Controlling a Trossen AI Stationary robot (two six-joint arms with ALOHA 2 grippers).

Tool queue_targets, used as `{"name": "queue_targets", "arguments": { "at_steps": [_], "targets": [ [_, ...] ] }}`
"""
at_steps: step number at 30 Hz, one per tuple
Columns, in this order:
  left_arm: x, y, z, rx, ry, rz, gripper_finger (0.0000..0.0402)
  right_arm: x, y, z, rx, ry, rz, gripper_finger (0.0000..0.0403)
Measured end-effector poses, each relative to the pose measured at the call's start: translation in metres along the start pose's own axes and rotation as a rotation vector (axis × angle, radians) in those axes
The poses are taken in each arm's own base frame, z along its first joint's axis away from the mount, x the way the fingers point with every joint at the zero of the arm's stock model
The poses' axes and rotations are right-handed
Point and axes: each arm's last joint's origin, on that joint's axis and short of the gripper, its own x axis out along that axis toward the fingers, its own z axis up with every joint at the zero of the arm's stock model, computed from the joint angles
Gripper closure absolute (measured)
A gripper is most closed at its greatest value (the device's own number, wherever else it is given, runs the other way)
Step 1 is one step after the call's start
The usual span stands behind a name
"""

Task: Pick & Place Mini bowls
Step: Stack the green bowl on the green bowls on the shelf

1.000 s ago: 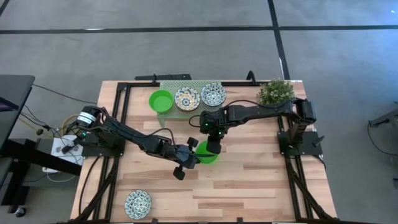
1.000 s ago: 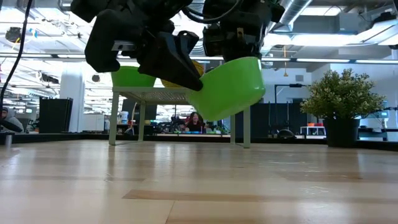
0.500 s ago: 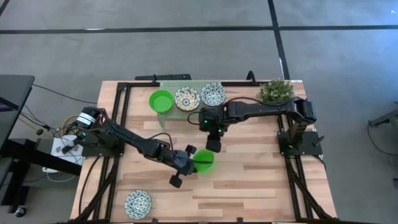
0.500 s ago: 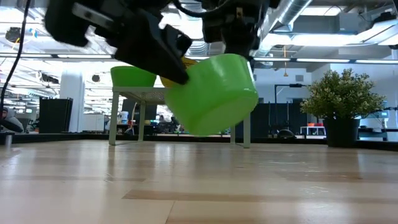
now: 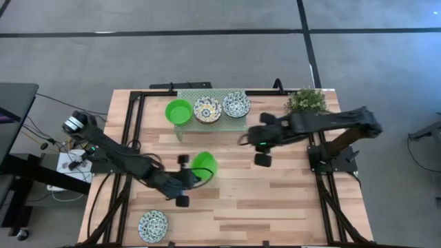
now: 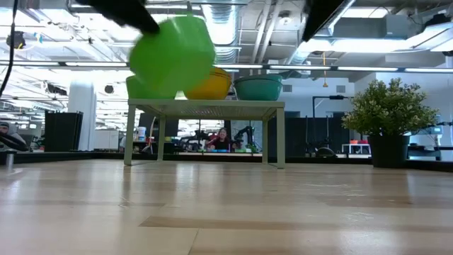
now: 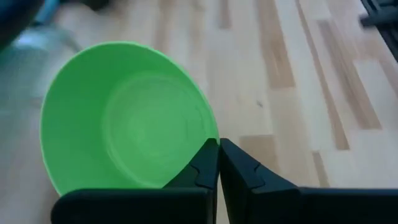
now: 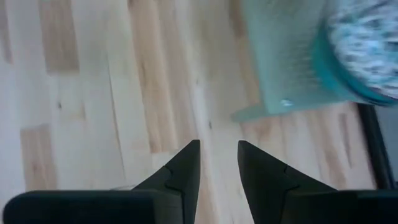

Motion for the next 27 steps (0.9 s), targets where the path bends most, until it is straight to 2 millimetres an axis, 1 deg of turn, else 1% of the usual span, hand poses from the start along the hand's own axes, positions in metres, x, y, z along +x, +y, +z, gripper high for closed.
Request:
{"name": "queue_targets", "arguments": {
  "at_steps": [2,5,7,10,13,16,19,24,27],
  "targets": [
    [-0.021,0.005,0.002,0.008,-0.046,0.055,0.0395,-0.012,-0.005,-0.017,0.055,-0.076,0.015,0.03],
    [-0.048,0.019,0.002,0.035,-0.082,0.152,0.0395,-0.015,-0.01,-0.046,0.115,-0.167,0.047,0.03],
    [-0.061,0.033,0.001,0.05,-0.092,0.217,0.0395,-0.009,-0.012,-0.064,0.173,-0.224,0.071,0.03],
    [-0.074,0.057,0.003,0.034,-0.103,0.258,0.0395,0.004,-0.012,-0.086,0.252,-0.294,0.106,0.03],
    [-0.083,0.083,0.003,0.028,-0.103,0.297,0.0395,0.018,-0.009,-0.1,0.264,-0.335,0.124,0.0301],
    [-0.092,0.109,0.001,0.024,-0.087,0.359,0.0395,0.029,-0.007,-0.106,0.265,-0.336,0.136,0.0301],
    [-0.097,0.131,-0.004,-0.004,-0.024,0.387,0.0395,0.036,-0.004,-0.108,0.251,-0.303,0.144,0.0301],
    [-0.089,0.153,-0.019,-0.04,0.146,0.373,0.0395,0.043,0.0,-0.103,0.211,-0.308,0.137,0.0301],
    [-0.081,0.166,-0.021,-0.08,0.198,0.398,0.0395,0.046,0.001,-0.101,0.18,-0.307,0.131,0.0301]
  ]
}}
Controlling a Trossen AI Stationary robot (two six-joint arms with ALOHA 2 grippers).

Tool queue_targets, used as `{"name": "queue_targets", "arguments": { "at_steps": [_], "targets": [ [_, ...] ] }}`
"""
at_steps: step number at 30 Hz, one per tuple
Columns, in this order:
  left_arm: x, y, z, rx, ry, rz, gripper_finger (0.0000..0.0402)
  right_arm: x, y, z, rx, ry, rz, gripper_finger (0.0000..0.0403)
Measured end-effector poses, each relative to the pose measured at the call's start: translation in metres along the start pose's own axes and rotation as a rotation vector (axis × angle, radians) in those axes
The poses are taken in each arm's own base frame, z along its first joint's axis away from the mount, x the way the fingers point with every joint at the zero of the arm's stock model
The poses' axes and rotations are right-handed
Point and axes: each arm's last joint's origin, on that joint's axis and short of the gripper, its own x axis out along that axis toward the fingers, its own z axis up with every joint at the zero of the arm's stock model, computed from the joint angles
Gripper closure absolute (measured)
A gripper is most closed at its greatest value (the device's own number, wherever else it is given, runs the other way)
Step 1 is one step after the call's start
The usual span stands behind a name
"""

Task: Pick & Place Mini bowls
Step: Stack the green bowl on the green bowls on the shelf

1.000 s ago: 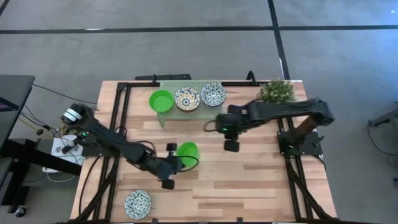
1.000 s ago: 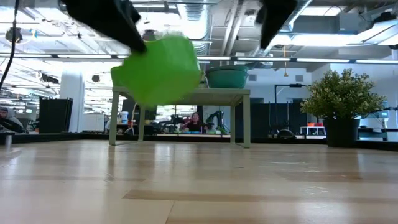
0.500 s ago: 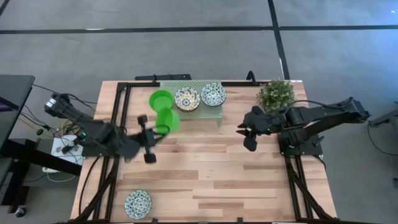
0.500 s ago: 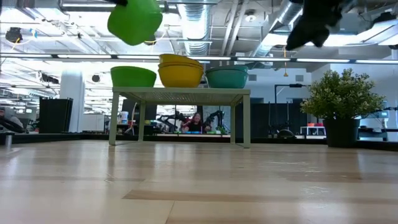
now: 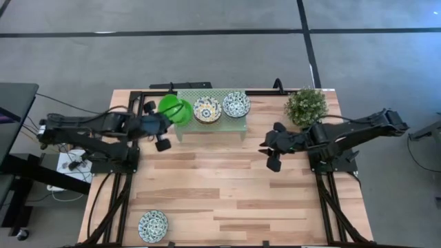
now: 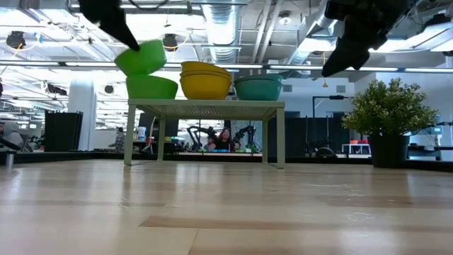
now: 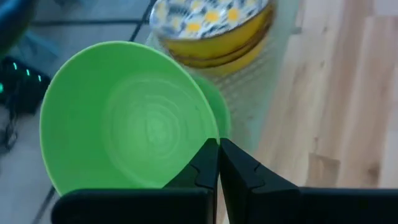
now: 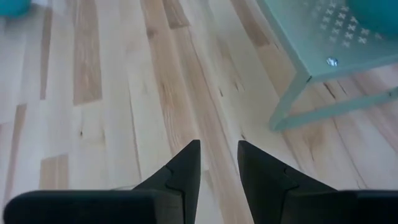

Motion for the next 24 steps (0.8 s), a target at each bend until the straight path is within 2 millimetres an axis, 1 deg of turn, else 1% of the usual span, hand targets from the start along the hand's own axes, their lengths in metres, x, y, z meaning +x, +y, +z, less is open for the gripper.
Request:
{"name": "queue_targets", "arguments": {
  "at_steps": [4,8,12,16,24],
  "targets": [
    [0.02,0.004,0.002,-0.037,0.07,-0.059,0.0394,0.004,0.001,0.0,-0.007,0.013,-0.004,0.0301],
    [0.044,0.001,0.004,0.037,0.155,-0.071,0.0394,0.006,0.002,0.0,-0.015,0.013,-0.004,0.0301],
    [0.059,0.003,0.012,0.06,0.193,-0.057,0.0394,0.007,0.002,0.002,-0.036,-0.003,-0.003,0.0301],
    [0.064,0.005,0.021,0.056,0.207,-0.06,0.0389,0.008,0.0,0.002,-0.048,-0.003,-0.008,0.0301],
    [0.061,0.006,0.027,0.044,0.186,-0.104,0.0362,0.009,-0.003,0.003,-0.072,-0.003,-0.02,0.0301]
  ]
}}
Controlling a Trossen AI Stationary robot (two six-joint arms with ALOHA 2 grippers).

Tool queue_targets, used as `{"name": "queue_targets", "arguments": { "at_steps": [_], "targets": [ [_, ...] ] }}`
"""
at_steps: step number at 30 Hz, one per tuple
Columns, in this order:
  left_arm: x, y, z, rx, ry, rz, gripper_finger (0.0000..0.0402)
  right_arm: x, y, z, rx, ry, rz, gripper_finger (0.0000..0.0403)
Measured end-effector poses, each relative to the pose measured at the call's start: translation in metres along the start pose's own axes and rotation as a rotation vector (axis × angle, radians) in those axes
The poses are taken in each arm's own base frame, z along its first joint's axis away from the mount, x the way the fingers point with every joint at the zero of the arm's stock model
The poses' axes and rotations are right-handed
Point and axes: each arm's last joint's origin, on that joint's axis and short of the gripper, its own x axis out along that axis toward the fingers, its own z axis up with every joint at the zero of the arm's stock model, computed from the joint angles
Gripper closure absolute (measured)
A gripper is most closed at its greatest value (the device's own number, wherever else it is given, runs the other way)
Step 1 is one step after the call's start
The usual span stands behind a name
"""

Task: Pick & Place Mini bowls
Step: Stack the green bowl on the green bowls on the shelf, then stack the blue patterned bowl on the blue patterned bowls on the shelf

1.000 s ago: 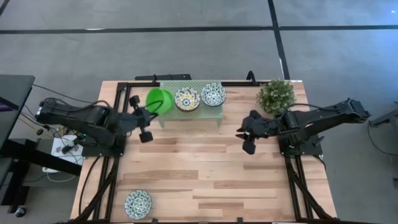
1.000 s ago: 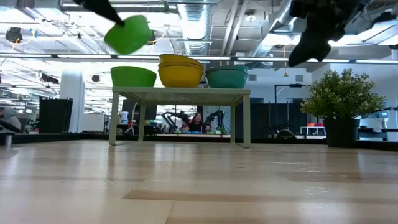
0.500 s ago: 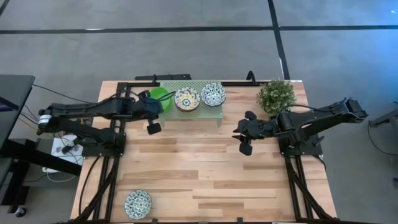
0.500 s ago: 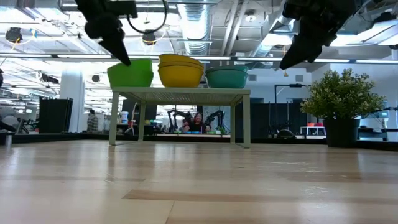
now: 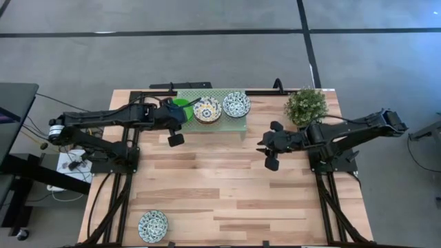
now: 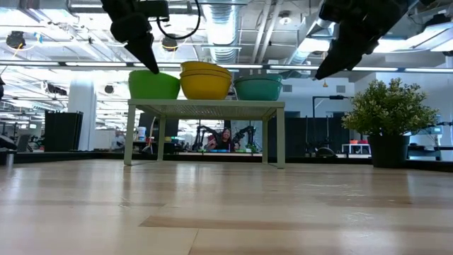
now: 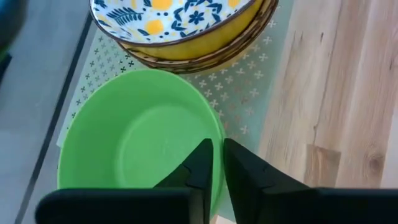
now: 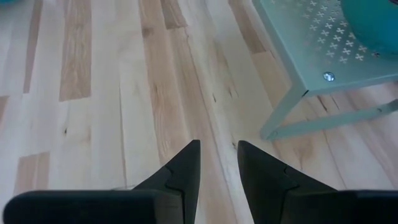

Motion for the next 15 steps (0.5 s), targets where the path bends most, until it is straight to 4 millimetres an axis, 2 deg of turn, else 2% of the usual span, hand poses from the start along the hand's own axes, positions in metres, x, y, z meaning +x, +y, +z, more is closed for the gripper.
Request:
{"name": "queue_targets", "arguments": {
  "at_steps": [10,15],
  "targets": [
    [-0.0007,0.0003,0.0008,0.002,-0.002,0.048,0.0307,0.0,0.0001,0.0,0.0,0.0,0.0,0.0301],
    [-0.0094,-0.0065,0.002,0.021,-0.044,0.028,0.0286,0.0,0.0001,0.0,0.0,0.0,0.0,0.0301]
  ]
}}
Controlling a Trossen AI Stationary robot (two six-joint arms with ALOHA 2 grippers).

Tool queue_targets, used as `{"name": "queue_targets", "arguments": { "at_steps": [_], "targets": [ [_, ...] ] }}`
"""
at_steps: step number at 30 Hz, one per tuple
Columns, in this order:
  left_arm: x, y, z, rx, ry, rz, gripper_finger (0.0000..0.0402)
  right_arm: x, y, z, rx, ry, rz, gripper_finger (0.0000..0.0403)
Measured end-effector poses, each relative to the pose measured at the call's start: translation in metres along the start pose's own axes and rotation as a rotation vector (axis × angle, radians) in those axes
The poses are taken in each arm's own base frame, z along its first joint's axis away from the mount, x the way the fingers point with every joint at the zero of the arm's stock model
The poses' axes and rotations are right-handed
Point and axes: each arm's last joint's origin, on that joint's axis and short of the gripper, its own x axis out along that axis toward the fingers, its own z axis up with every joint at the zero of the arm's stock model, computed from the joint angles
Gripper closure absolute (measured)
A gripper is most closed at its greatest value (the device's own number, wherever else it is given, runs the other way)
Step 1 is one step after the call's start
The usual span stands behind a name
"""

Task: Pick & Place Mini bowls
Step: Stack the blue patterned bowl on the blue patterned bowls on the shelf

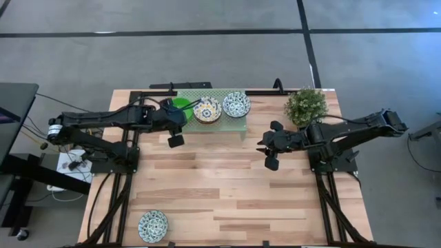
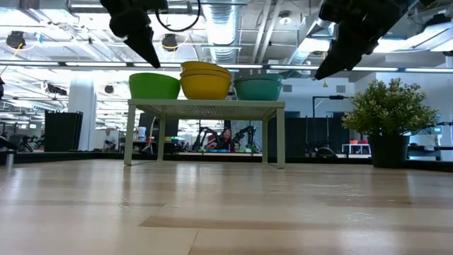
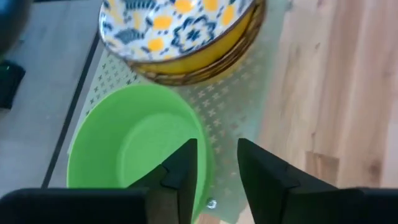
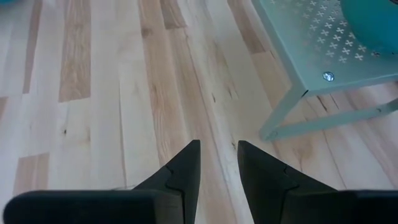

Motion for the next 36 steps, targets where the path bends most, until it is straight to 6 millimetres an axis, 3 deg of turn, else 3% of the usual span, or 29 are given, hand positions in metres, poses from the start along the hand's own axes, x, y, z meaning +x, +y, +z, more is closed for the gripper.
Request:
{"name": "queue_targets", "arguments": {
  "at_steps": [7,16,20,26,32,36],
  "targets": [
    [-0.031,-0.019,0.012,-0.063,-0.163,-0.085,0.0277,0.0,0.001,0.004,0.012,-0.041,0.007,0.0301],
    [-0.059,-0.087,0.009,-0.18,-0.157,-0.442,0.03,0.0,0.002,0.009,0.027,-0.092,0.019,0.0301],
    [-0.061,-0.128,0.001,-0.255,-0.051,-0.532,0.0305,0.0,0.002,0.009,0.027,-0.09,0.019,0.0301],
    [-0.052,-0.185,-0.033,-0.334,0.269,-0.64,0.0302,-0.001,0.003,0.009,0.028,-0.095,0.021,0.0301],
    [-0.048,-0.213,-0.062,-0.409,0.563,-0.669,0.029,-0.001,0.003,0.011,0.033,-0.11,0.026,0.0301],
    [-0.048,-0.225,-0.082,-0.379,0.656,-0.658,0.0284,-0.001,0.003,0.014,0.042,-0.141,0.033,0.0301]
  ]
}}
